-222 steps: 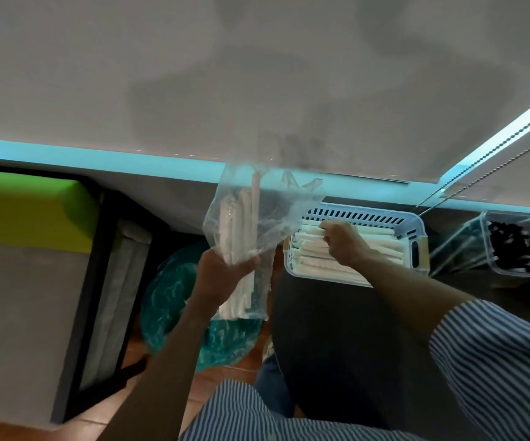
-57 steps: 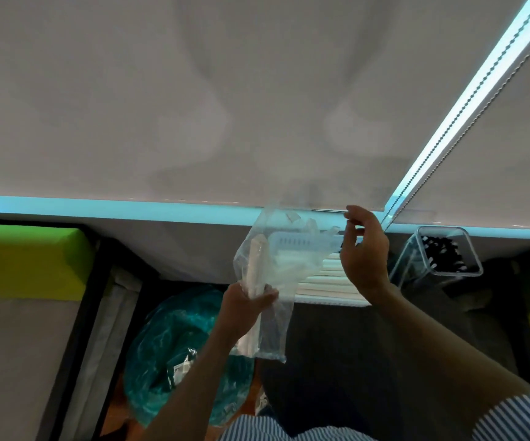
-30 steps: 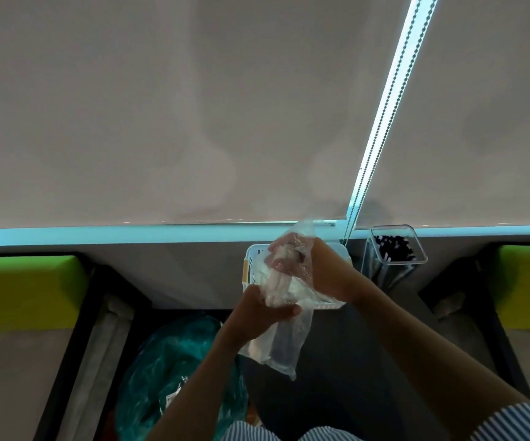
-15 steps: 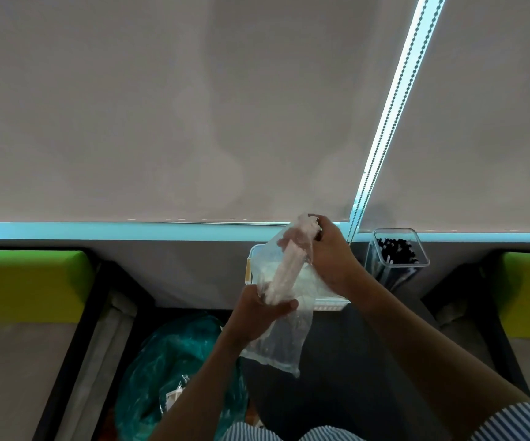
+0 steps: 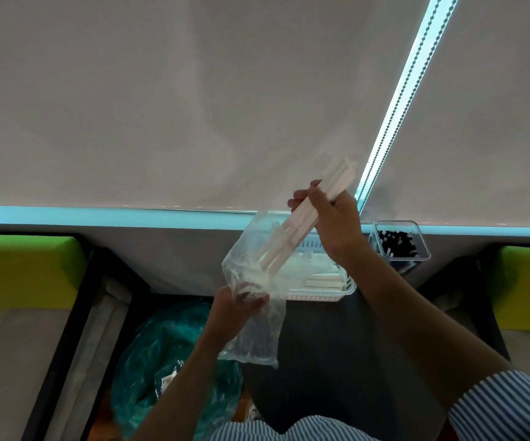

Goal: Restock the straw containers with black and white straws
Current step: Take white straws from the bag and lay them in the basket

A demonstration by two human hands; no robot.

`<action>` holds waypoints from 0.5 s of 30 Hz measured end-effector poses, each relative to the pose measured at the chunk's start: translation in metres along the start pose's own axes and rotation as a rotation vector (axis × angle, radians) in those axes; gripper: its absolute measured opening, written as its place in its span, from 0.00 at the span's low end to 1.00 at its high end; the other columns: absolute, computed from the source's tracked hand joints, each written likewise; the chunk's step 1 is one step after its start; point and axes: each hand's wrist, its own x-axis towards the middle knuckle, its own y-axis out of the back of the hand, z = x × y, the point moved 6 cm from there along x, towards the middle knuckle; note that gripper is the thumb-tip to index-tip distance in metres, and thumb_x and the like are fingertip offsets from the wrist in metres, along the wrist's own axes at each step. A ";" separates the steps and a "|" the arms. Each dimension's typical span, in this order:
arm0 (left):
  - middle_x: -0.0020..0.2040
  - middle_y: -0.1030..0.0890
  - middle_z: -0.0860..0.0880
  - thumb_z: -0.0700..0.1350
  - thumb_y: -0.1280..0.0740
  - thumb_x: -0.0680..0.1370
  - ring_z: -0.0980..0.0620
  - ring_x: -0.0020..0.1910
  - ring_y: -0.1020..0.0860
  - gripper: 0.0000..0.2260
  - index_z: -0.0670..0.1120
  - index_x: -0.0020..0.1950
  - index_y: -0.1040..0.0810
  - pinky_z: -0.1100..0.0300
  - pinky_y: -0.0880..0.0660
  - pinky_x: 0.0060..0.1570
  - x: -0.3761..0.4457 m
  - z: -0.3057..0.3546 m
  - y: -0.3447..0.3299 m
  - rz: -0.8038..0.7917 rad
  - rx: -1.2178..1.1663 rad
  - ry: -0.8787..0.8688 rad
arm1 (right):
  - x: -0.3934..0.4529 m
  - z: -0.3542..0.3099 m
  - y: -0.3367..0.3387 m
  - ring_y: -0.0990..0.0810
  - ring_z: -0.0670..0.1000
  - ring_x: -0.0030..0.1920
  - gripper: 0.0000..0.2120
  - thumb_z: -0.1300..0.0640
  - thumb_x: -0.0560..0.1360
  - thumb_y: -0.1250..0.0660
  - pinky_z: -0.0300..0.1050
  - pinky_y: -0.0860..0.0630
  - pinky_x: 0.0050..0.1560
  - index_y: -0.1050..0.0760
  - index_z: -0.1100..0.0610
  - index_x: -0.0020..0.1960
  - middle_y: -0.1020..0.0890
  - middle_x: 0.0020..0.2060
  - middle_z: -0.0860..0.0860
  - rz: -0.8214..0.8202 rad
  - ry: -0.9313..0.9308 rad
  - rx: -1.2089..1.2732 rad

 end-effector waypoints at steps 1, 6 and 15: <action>0.36 0.14 0.47 0.38 0.23 0.73 0.50 0.36 0.16 0.06 0.47 0.38 0.15 0.50 0.17 0.43 0.001 -0.004 0.004 0.017 0.009 0.012 | 0.005 -0.003 0.002 0.15 0.62 0.47 0.03 0.66 0.82 0.39 0.61 0.19 0.56 0.27 0.60 0.53 0.17 0.44 0.61 0.020 0.028 0.012; 0.34 0.15 0.44 0.41 0.24 0.74 0.50 0.32 0.17 0.06 0.43 0.37 0.17 0.54 0.19 0.39 0.013 -0.024 0.026 0.175 0.030 0.084 | 0.030 -0.024 0.008 0.15 0.58 0.42 0.04 0.65 0.80 0.36 0.59 0.18 0.53 0.27 0.59 0.53 0.18 0.41 0.58 0.104 0.174 -0.084; 0.36 0.16 0.42 0.48 0.27 0.77 0.44 0.32 0.18 0.12 0.39 0.43 0.16 0.54 0.24 0.32 0.051 -0.058 0.052 0.439 0.124 0.188 | 0.069 0.011 0.009 0.17 0.47 0.41 0.09 0.62 0.81 0.35 0.30 0.23 0.41 0.27 0.62 0.60 0.19 0.47 0.52 0.007 0.202 -0.591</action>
